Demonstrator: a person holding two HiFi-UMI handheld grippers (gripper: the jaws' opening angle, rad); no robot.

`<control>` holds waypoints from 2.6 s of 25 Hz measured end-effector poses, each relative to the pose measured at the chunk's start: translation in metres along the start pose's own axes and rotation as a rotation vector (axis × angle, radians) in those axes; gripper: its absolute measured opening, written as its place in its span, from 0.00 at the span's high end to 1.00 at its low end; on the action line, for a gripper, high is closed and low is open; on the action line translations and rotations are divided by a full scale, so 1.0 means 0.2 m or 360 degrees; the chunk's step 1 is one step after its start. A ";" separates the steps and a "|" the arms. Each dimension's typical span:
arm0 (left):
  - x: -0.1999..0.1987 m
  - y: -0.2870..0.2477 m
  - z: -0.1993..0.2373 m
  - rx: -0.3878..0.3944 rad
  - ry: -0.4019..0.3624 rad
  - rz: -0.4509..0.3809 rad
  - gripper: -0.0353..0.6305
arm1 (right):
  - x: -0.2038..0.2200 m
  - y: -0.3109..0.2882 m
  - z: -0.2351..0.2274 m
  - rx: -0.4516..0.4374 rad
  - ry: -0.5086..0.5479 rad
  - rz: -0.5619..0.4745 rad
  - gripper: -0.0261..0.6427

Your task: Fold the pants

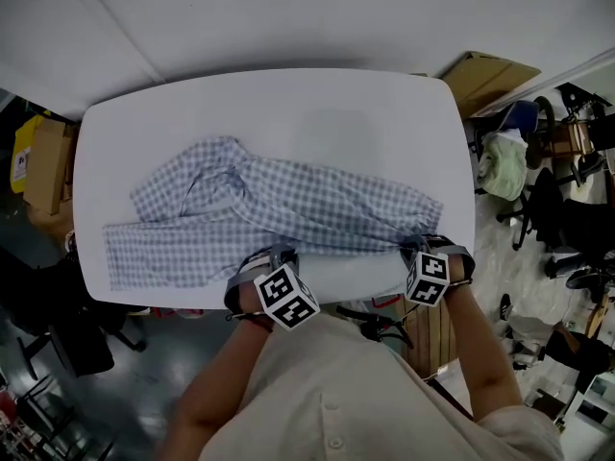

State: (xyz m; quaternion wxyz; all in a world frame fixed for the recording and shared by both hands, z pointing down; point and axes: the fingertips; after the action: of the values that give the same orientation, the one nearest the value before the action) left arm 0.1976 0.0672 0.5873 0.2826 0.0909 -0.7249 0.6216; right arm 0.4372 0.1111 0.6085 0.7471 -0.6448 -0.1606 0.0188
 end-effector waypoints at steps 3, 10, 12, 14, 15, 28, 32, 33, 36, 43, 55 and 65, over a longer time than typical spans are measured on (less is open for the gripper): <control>-0.10 0.06 -0.12 0.0086 -0.0035 -0.0061 0.91 | 0.09 0.11 0.00 0.0003 -0.0049 0.0003 0.91; -0.20 0.00 -0.46 0.0533 0.0162 -0.0186 0.91 | 0.31 0.10 0.09 -0.0080 -0.0138 0.0049 0.91; -0.20 -0.05 -0.52 0.0693 0.0422 -0.0289 0.87 | 0.32 0.05 0.10 -0.0095 -0.0194 0.0035 0.90; -0.21 -0.05 -0.55 0.0818 0.0697 -0.0427 0.62 | 0.32 0.05 0.11 -0.0122 -0.0300 -0.0006 0.87; -0.22 -0.03 -0.54 0.0853 0.0781 -0.0493 0.59 | 0.31 0.07 0.11 -0.0148 -0.0387 -0.0044 0.83; -0.20 0.45 0.07 0.0550 0.1206 -0.1035 0.56 | -0.84 0.34 -0.40 -0.0339 -0.0294 -0.0727 0.85; -0.08 0.51 0.22 0.0451 0.1321 -0.1106 0.59 | -1.28 0.23 -0.46 -0.0339 -0.0117 -0.0831 0.91; -0.04 0.52 0.26 0.0409 0.1355 -0.1115 0.63 | -1.39 0.21 -0.47 -0.0343 -0.0078 -0.0850 0.92; 0.08 0.56 0.35 0.0286 0.1481 -0.1125 0.72 | -1.68 0.13 -0.47 -0.0373 0.0034 -0.0885 0.93; 0.51 0.71 0.56 -0.0067 0.1664 -0.0996 0.76 | -2.33 -0.03 -0.46 -0.0457 0.0322 -0.0901 0.93; 0.99 0.89 0.80 -0.0354 0.1828 -0.0965 0.76 | -2.98 -0.36 -0.40 -0.0530 0.0674 -0.0782 0.80; 1.11 0.95 0.82 -0.0333 0.1808 -0.0972 0.76 | -3.13 -0.74 -0.37 -0.0610 0.0858 -0.0462 0.72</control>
State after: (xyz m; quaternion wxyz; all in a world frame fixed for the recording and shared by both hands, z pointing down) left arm -0.1259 -0.0007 0.5309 0.7929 -0.0779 -0.4610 0.3908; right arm -0.1622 -0.1312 0.6081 0.6230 -0.7255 -0.0483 -0.2885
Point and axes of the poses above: the fingertips, and each gripper's own axes: y backward along the fingers, z to its left, x out of its underside, and after that the axes turned 11 degrees about -z, right-handed
